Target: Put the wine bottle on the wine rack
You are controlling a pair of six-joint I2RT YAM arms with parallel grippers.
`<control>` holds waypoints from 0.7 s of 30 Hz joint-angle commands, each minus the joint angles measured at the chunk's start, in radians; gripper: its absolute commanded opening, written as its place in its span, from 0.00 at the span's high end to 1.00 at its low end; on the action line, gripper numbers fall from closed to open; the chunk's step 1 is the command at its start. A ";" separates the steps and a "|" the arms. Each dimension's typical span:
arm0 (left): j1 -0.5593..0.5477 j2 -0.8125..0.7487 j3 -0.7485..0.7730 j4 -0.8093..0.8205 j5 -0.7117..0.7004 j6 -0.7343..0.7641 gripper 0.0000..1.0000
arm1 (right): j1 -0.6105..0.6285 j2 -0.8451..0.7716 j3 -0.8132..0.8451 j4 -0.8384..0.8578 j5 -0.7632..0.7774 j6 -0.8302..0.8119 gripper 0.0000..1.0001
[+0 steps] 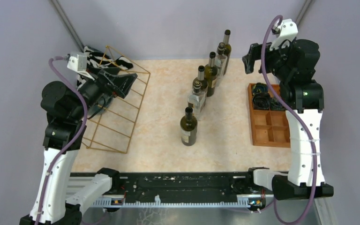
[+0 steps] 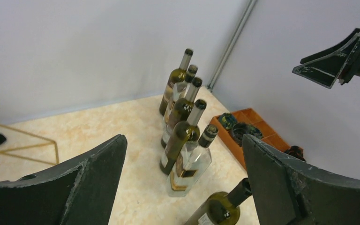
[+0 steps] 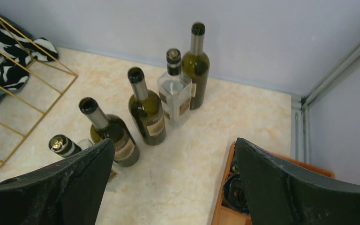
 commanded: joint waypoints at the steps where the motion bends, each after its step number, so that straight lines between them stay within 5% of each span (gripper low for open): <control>1: 0.050 -0.006 -0.059 0.011 0.060 -0.029 0.01 | -0.062 -0.015 -0.082 0.080 -0.024 0.101 0.01; 8: 0.111 -0.014 -0.186 0.088 0.182 -0.122 0.01 | -0.136 -0.030 -0.225 0.146 -0.139 0.124 0.01; 13: 0.116 -0.002 -0.272 0.187 0.293 -0.199 0.01 | -0.133 -0.028 -0.267 0.082 -0.337 -0.055 0.01; 16: -0.003 0.009 -0.276 0.153 0.213 -0.150 0.01 | -0.092 -0.015 -0.267 -0.006 -0.412 -0.195 0.01; 21: -0.380 0.110 -0.177 0.032 -0.111 -0.021 0.01 | -0.065 -0.012 -0.277 -0.042 -0.492 -0.288 0.01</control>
